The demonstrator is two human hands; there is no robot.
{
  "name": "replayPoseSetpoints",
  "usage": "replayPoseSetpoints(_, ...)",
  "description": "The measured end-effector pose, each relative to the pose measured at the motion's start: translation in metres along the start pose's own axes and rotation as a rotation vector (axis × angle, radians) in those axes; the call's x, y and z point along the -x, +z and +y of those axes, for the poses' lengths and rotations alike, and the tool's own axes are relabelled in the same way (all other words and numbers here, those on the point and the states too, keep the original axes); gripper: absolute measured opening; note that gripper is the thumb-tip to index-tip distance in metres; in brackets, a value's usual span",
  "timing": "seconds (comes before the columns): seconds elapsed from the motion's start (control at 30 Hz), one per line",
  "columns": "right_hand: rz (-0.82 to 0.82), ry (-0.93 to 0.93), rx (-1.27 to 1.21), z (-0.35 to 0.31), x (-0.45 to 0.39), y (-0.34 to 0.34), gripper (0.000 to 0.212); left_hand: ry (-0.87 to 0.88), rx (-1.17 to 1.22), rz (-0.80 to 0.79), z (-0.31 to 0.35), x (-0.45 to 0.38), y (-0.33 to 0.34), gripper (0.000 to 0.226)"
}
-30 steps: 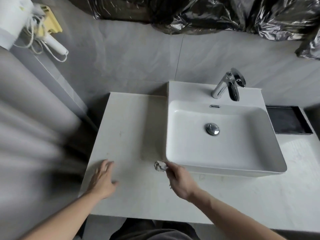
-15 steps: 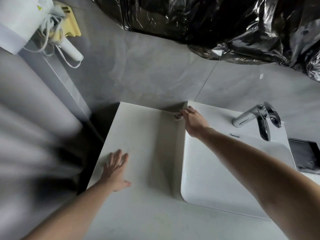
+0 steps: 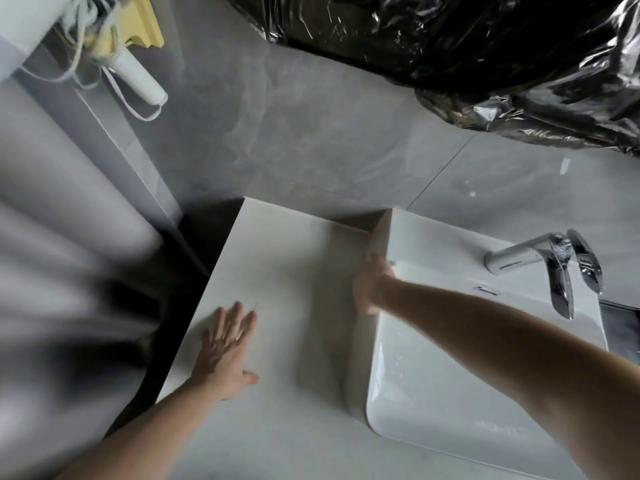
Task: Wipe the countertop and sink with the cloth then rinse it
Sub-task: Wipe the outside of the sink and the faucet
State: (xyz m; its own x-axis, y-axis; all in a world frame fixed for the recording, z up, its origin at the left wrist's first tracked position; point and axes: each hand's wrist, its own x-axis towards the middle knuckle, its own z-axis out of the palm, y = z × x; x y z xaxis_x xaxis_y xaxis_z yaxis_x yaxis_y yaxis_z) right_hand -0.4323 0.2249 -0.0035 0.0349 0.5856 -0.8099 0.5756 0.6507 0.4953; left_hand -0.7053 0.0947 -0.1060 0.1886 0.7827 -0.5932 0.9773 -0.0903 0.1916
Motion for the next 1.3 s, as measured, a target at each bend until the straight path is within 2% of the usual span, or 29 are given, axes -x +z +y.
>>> replayPoseSetpoints(0.13, -0.039, -0.157, 0.022, -0.067, 0.041, 0.025, 0.048, 0.006, 0.006, -0.003, -0.001, 0.0, 0.001, 0.124)
replayPoseSetpoints(0.23, 0.016, -0.169, 0.002, -0.068, 0.041, 0.029, 0.046, 0.003, 0.001, -0.009, -0.002, -0.001, 0.001, 0.123)
replayPoseSetpoints(0.37, 0.015, -0.043, -0.009, -0.031, 0.014, 0.018, 0.042, -0.007, 0.002, -0.007, -0.002, -0.002, 0.001, 0.125)
replayPoseSetpoints(0.5, 0.13, 0.121, -0.034, 0.021, -0.023, 0.013, 0.045, -0.009, 0.004, -0.012, -0.002, -0.002, 0.002, 0.126)
replayPoseSetpoints(0.6, 0.161, 0.173, -0.045, 0.023, -0.03, 0.016, 0.047, -0.008, 0.001, -0.015, -0.003, -0.003, 0.004, 0.126)
replayPoseSetpoints(0.73, 0.146, 0.024, 0.028, -0.017, 0.012, 0.019, 0.037, -0.005, -0.012, -0.02, -0.003, -0.004, 0.004, 0.127)
replayPoseSetpoints(0.87, 0.113, -0.128, -0.017, -0.079, 0.067, 0.036, 0.044, -0.005, -0.051, -0.032, -0.002, -0.003, 0.001, 0.124)
replayPoseSetpoints(1.03, 0.151, -0.186, -0.077, -0.128, 0.11, 0.064, 0.036, -0.014, -0.069, -0.035, -0.002, -0.001, 0.0, 0.122)
replayPoseSetpoints(1.17, 0.331, -0.15, -0.336, -0.102, 0.083, 0.077, 0.022, -0.008, -0.066, -0.014, -0.004, 0.001, 0.002, 0.119)
replayPoseSetpoints(1.3, 0.539, 0.015, -0.465, -0.067, 0.064, 0.076, 0.031, 0.003, -0.054, -0.008, -0.002, 0.008, 0.002, 0.112)
